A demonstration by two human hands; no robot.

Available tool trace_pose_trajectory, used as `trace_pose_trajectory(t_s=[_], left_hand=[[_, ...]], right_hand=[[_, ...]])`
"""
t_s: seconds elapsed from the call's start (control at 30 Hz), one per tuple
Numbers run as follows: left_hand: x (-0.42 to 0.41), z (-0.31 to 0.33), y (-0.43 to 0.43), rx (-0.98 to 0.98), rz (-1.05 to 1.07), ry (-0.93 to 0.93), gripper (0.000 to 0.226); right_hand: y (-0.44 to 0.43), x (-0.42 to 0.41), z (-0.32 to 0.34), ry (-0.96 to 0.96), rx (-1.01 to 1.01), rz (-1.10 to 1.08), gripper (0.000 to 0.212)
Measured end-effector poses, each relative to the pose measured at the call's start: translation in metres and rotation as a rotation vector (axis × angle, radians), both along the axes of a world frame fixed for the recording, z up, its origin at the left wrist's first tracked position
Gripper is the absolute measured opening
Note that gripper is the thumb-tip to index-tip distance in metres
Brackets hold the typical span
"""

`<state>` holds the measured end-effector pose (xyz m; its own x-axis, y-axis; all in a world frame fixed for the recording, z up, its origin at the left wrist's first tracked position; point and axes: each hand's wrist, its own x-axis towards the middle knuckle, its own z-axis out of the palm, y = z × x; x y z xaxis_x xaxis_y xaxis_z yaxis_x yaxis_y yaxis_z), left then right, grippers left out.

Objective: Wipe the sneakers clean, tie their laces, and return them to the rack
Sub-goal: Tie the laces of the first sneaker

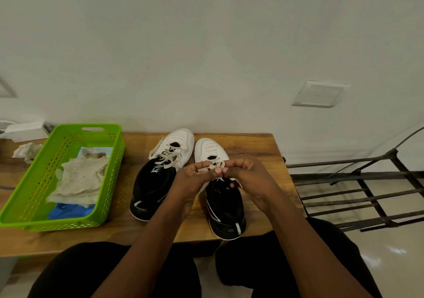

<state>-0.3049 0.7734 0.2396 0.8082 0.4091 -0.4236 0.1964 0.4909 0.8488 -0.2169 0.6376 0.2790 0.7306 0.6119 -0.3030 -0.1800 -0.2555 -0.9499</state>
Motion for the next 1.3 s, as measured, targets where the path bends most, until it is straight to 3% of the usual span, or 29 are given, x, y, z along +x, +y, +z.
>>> trace_pose_trajectory(t_s=[0.1, 0.27, 0.47, 0.53, 0.6, 0.67, 0.73, 0.87, 0.93, 1.03, 1.1, 1.17, 1.3], left_hand=[[-0.001, 0.001, 0.0, 0.005, -0.011, -0.037, 0.047], [-0.003, 0.008, 0.003, 0.384, -0.078, -0.069, 0.021], [-0.003, 0.004, 0.007, 0.361, -0.035, -0.084, 0.017], [-0.001, 0.005, 0.005, 0.462, -0.054, -0.105, 0.009], [0.001, 0.003, 0.001, 0.613, -0.058, -0.114, 0.015], [0.001, -0.001, -0.003, 0.753, -0.047, -0.109, 0.015], [0.001, -0.002, -0.007, 0.828, -0.036, -0.11, 0.011], [0.0, 0.001, -0.012, 0.6, -0.026, -0.131, 0.014], [0.001, 0.005, -0.012, 0.435, -0.012, -0.109, 0.014], [0.001, 0.007, -0.008, 0.328, -0.049, -0.055, 0.015], [0.001, 0.009, -0.006, 0.28, -0.08, -0.033, 0.02], [0.002, 0.01, -0.006, 0.229, -0.085, -0.003, 0.02], [0.002, 0.012, -0.004, 0.142, -0.096, 0.061, 0.017]], right_hand=[[-0.001, -0.001, 0.002, -0.056, -0.015, 0.027, 0.014], [0.009, -0.004, -0.007, -0.096, -0.073, -0.186, 0.012], [0.003, 0.0, -0.007, -0.54, -0.294, 0.136, 0.014], [0.004, 0.001, -0.011, -0.629, -0.314, 0.126, 0.009], [0.006, 0.002, -0.015, -0.698, -0.356, 0.126, 0.01], [0.007, 0.002, -0.015, -0.714, -0.434, 0.158, 0.016], [0.007, 0.005, -0.01, -0.568, -0.442, 0.168, 0.025], [0.004, 0.011, -0.003, -0.065, -0.238, 0.15, 0.036], [0.003, 0.012, -0.002, -0.02, -0.213, 0.186, 0.027], [0.001, 0.011, -0.005, -0.379, -0.312, 0.207, 0.01], [-0.001, 0.01, -0.007, -0.593, -0.293, 0.105, 0.023], [-0.001, 0.009, -0.005, -0.691, -0.231, 0.062, 0.035], [-0.003, 0.008, -0.007, -1.021, -0.219, 0.198, 0.021]])
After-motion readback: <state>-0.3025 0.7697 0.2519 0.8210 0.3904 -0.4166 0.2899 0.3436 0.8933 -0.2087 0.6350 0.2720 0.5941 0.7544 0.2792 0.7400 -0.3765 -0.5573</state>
